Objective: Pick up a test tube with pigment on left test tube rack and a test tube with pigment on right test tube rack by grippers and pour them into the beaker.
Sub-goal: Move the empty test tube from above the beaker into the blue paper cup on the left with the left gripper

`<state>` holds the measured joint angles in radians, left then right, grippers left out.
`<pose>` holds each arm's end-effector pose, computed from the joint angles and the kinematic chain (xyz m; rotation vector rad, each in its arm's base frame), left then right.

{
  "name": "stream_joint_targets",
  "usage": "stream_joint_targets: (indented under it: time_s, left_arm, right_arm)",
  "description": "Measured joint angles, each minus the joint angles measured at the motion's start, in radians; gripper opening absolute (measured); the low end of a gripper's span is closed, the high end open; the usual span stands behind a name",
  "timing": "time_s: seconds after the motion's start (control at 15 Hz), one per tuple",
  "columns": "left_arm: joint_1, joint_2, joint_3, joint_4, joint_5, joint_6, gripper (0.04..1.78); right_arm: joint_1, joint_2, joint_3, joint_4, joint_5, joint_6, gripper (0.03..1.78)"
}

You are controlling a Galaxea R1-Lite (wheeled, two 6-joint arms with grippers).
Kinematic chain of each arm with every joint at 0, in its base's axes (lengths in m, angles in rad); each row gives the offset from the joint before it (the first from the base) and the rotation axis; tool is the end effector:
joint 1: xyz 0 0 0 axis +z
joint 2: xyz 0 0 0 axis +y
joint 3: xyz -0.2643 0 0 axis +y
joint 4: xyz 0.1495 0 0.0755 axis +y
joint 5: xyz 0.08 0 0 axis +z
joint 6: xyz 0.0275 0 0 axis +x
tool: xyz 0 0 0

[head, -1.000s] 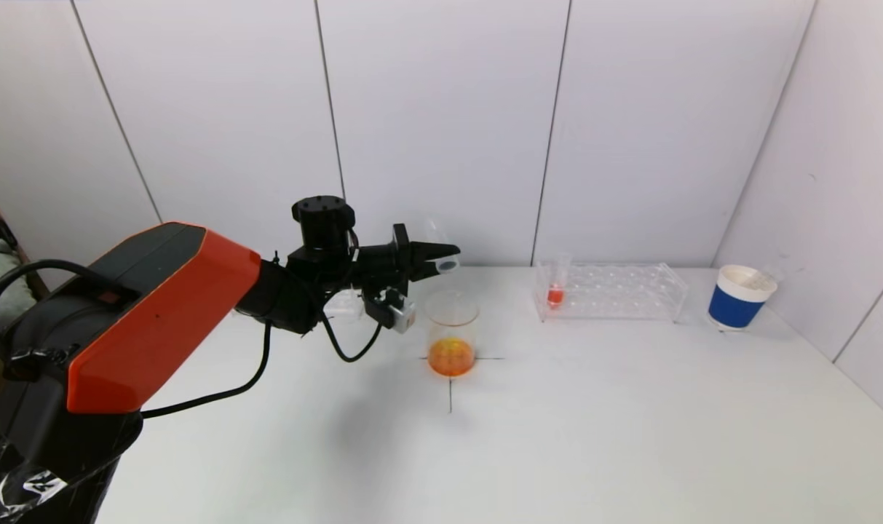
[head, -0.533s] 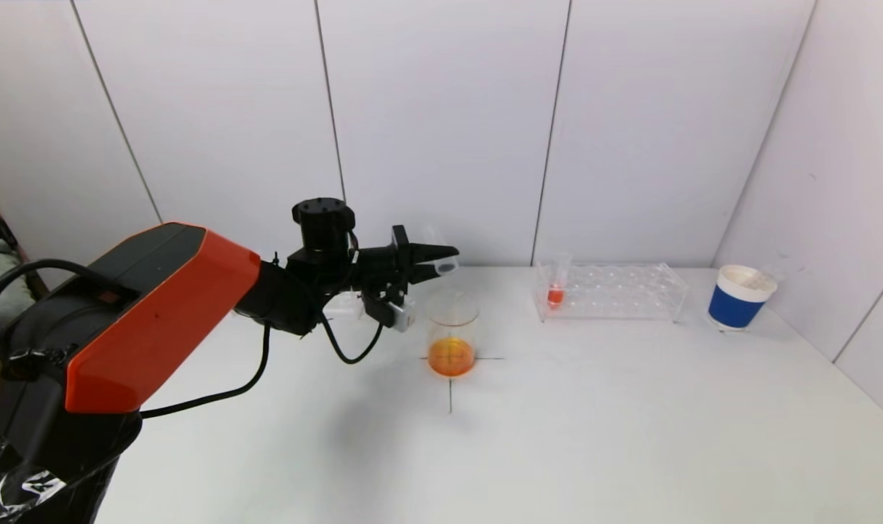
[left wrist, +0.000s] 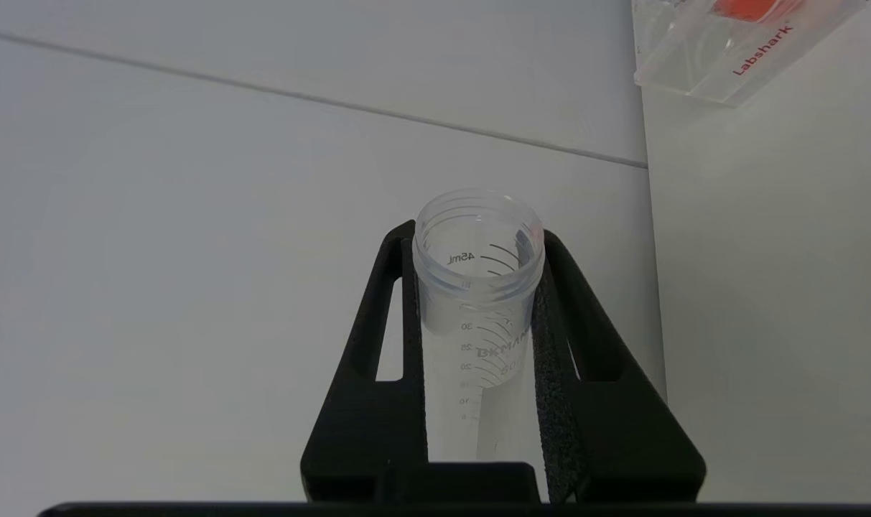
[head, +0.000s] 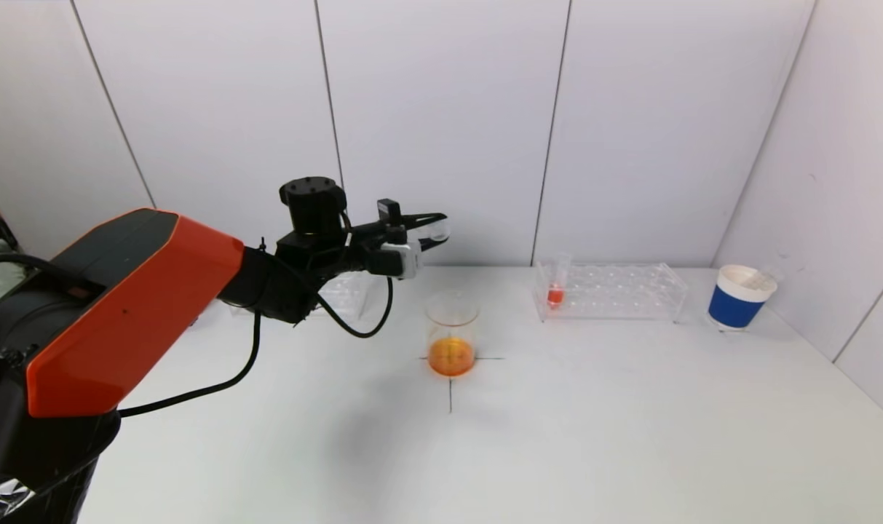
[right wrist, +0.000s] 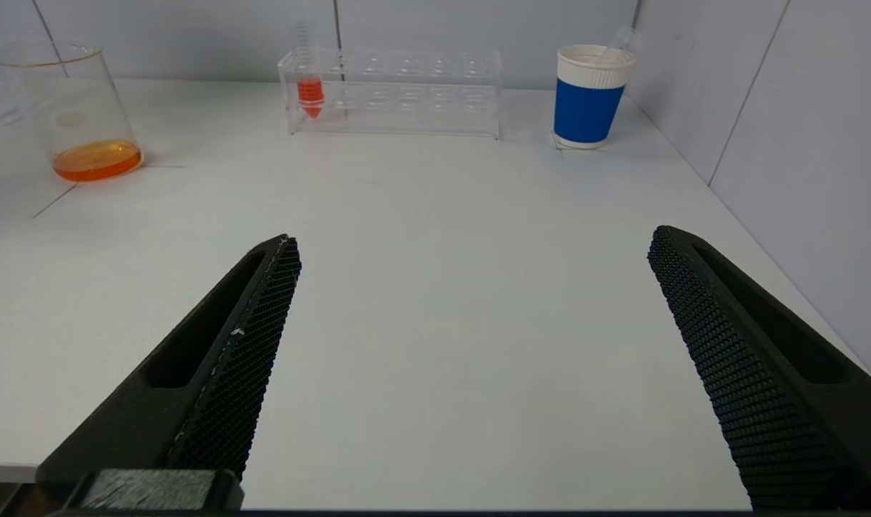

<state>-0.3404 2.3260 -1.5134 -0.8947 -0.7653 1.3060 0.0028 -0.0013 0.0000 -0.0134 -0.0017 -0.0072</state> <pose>0.4068 -0.1643 0.1440 1.1798 -0.7903 -0.8843 -0.0074 -0.0001 0.0769 -0.0072 -0.0147 0.0010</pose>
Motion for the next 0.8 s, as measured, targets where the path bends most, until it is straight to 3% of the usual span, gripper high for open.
stream_joint_targets:
  time_s: [0.53, 0.8]
  left_arm:
    - [0.002, -0.076, -0.039, 0.009, 0.298, -0.485, 0.44]
    - [0.011, -0.116, -0.063, 0.013, 0.461, -0.654, 0.44]
  right_arm:
    - [0.0, 0.0, 0.0, 0.0, 0.0, 0.0, 1.76]
    - [0.0, 0.0, 0.0, 0.0, 0.0, 0.0, 1.76]
